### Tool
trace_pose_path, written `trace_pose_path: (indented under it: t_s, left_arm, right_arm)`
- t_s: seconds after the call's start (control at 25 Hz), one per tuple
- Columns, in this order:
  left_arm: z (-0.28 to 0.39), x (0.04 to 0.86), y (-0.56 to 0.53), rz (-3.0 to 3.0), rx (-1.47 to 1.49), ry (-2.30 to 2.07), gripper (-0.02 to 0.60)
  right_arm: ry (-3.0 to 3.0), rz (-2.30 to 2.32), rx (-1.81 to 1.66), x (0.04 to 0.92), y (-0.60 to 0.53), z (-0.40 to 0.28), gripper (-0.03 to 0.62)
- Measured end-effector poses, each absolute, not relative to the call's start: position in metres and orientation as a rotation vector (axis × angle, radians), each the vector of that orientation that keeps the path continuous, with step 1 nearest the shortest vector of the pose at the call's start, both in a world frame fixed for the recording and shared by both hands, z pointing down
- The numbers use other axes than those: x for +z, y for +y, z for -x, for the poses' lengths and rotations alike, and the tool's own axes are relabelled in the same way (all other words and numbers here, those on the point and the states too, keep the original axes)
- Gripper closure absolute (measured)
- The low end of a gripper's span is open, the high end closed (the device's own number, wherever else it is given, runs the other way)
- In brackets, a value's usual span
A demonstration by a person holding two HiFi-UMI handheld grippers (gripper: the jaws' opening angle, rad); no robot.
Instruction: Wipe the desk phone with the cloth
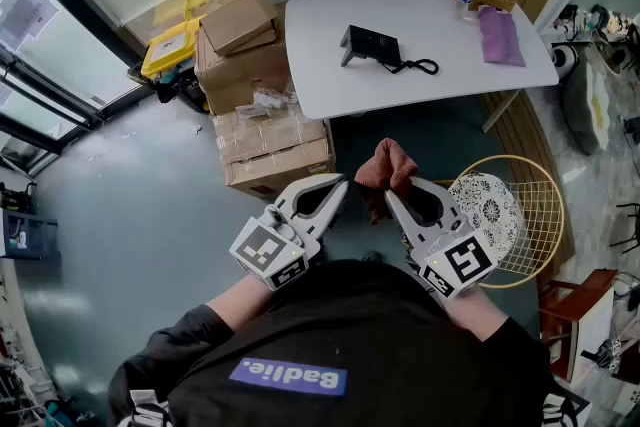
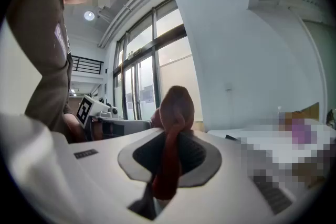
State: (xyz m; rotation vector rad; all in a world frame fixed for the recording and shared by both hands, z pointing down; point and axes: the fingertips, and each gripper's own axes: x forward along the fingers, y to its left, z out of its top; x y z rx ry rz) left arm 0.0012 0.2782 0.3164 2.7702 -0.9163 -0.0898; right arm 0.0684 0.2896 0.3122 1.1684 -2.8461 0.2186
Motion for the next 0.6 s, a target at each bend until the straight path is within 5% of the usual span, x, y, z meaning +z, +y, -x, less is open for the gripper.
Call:
trace_pose_path:
  t_s: [0.6]
  left_arm:
    - [-0.03,0.316,0.277,-2.775,-0.061,-0.96,0.575]
  right_arm:
    - [-2.887,-1.123,0.242,0.319,0.291,-0.092,0.525]
